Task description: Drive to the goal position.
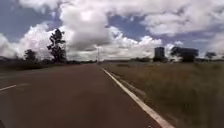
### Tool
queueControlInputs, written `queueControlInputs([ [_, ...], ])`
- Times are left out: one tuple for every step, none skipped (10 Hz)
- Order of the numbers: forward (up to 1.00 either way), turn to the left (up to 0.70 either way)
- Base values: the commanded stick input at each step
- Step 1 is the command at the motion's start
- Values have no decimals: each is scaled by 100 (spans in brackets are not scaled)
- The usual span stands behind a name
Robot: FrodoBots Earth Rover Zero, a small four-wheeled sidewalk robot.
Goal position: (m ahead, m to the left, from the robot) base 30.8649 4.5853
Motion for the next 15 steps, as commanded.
queueControlInputs([
  [71,0],
  [79,0],
  [85,0],
  [85,0],
  [85,0],
  [85,0],
  [85,23],
  [85,29],
  [85,34],
  [85,34],
  [85,29],
  [85,14],
  [85,4],
  [85,1],
  [85,0],
])
